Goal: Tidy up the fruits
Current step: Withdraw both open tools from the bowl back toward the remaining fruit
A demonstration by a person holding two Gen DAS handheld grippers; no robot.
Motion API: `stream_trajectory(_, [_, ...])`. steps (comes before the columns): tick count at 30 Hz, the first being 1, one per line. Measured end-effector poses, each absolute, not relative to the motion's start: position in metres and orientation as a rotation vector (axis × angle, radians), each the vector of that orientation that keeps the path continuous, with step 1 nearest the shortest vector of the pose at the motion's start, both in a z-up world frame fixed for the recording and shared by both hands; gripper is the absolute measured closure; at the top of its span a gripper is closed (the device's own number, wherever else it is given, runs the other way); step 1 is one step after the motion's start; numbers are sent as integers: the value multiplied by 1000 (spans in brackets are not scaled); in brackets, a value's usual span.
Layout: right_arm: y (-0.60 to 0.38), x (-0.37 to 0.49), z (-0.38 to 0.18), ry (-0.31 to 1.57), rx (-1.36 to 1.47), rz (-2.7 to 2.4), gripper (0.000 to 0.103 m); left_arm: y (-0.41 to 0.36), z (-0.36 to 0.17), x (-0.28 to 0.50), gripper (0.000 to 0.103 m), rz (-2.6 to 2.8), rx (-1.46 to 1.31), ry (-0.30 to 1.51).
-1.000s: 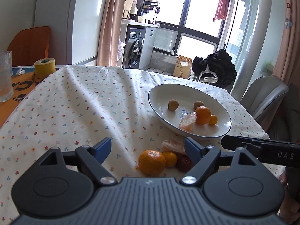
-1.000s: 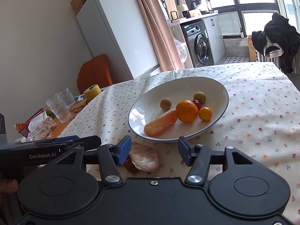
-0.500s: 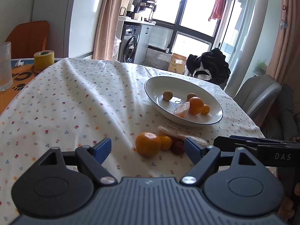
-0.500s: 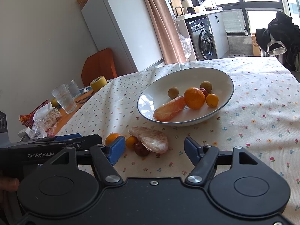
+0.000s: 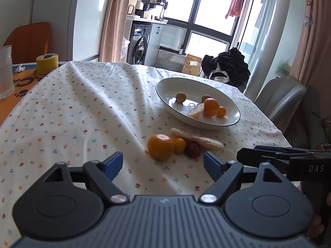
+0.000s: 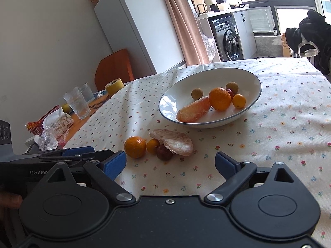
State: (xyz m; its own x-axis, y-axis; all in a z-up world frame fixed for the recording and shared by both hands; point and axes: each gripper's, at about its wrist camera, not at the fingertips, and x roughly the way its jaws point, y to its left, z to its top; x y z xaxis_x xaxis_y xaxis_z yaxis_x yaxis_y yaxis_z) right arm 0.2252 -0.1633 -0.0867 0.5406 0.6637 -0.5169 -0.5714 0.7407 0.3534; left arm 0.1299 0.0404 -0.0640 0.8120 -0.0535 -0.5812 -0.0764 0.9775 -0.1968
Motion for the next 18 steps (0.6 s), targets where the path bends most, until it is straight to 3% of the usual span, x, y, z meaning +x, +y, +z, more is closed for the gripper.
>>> stream_trajectory(6, [-166, 220, -88, 651, 137, 731, 0, 39, -64, 128, 19, 16, -196, 622])
stream_trajectory(18, [-169, 218, -89, 617, 119, 693, 0, 38, -63, 134, 19, 24, -195, 627])
